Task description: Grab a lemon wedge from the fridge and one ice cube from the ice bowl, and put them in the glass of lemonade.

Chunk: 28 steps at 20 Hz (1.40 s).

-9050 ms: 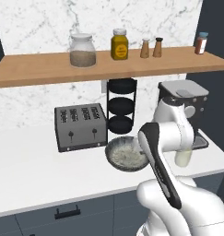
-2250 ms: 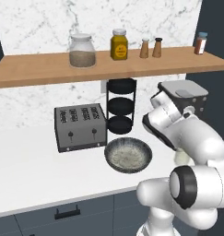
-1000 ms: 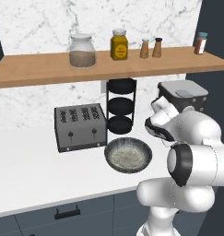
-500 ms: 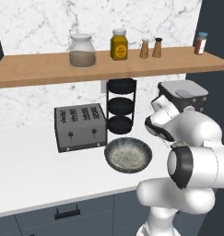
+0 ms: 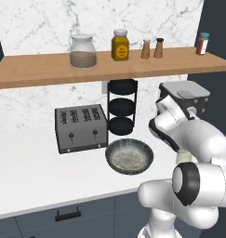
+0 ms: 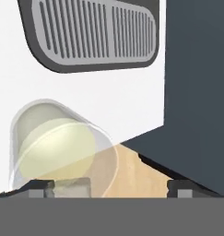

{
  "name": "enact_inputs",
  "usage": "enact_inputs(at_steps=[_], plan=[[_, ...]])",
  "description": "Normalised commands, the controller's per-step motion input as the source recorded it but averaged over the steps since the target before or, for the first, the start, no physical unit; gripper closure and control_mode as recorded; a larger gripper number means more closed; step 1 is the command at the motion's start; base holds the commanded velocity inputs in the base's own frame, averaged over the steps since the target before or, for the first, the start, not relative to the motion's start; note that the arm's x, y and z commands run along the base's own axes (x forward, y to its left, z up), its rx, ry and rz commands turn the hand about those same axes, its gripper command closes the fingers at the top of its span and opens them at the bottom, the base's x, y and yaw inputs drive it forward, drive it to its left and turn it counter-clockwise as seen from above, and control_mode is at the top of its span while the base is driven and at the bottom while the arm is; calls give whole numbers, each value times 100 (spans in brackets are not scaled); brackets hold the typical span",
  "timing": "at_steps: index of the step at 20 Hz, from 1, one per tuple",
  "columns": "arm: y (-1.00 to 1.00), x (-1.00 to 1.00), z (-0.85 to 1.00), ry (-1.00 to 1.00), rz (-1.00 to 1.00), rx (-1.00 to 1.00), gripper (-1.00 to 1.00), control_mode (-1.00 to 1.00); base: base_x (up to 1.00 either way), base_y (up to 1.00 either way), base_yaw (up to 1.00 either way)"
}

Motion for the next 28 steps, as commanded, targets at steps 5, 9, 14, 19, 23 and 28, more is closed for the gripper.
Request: enact_inputs(at_steps=[5, 9, 14, 19, 23, 28], plan=[[-3, -9, 1, -4, 0, 1, -100, -100, 0, 0, 0], [-8, -8, 0, -4, 0, 9, -100, -100, 0, 0, 0], [0, 0, 47, -10, 0, 10, -100, -100, 0, 0, 0], [8, -17, 62, -16, 0, 7, -100, -100, 0, 0, 0], [30, -78, 0, -20, 0, 6, -100, -100, 0, 0, 0], [33, -56, -3, -39, 3, 2, -100, -100, 0, 0, 0]])
